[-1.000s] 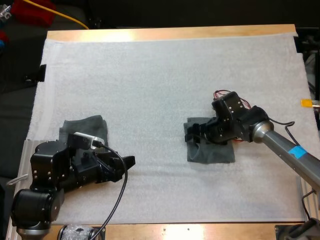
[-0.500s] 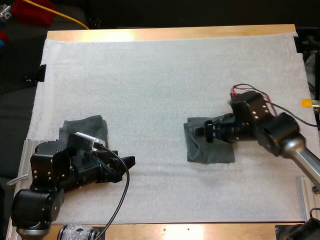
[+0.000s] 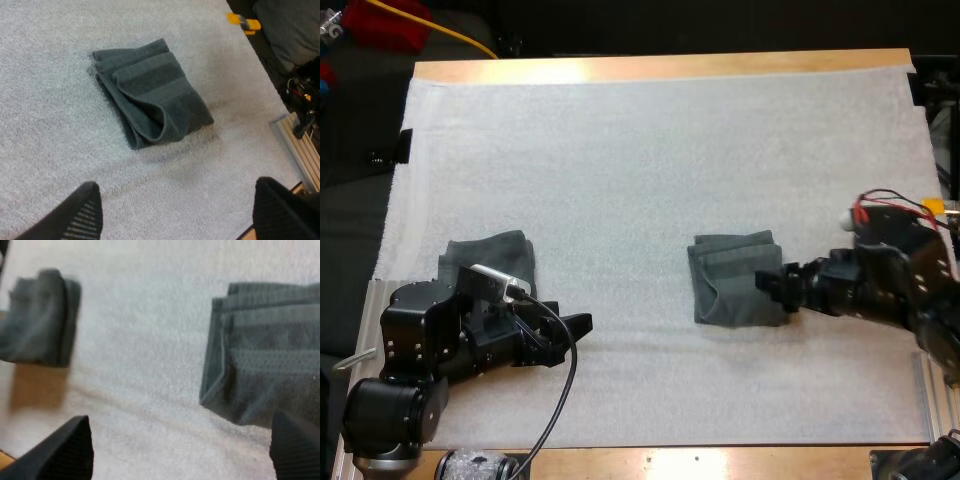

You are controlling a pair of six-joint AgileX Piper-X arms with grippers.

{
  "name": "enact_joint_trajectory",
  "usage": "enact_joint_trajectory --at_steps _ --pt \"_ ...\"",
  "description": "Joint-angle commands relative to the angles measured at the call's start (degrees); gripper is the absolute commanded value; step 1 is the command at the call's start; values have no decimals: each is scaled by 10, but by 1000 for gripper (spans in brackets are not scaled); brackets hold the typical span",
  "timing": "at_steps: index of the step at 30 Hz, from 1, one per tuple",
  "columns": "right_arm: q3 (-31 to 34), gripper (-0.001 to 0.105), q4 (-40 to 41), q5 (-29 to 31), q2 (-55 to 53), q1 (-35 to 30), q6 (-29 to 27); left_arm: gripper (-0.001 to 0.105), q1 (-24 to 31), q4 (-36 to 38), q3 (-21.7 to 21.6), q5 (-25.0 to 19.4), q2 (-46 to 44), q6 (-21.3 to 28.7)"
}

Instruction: Pick towel from pile, fold and stack

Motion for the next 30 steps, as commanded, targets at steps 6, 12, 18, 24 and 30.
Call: enact_joint_trajectory --at_steps 6,12,18,24,30 --pt "-2 71 3 -4 -37 1 3 69 1 -9 -2 20 20 0" --pt "-1 71 2 -17 -37 1 3 71 -7 -29 -2 27 71 -3" --pt "-1 71 2 -17 -37 1 3 71 -69 -97 -2 -10 135 -52" --pt "-1 71 2 -17 -37 1 3 71 -135 -191 -2 -47 222 -121" --pt "-1 71 2 -24 -37 1 3 71 -184 -306 -2 -47 327 -190"
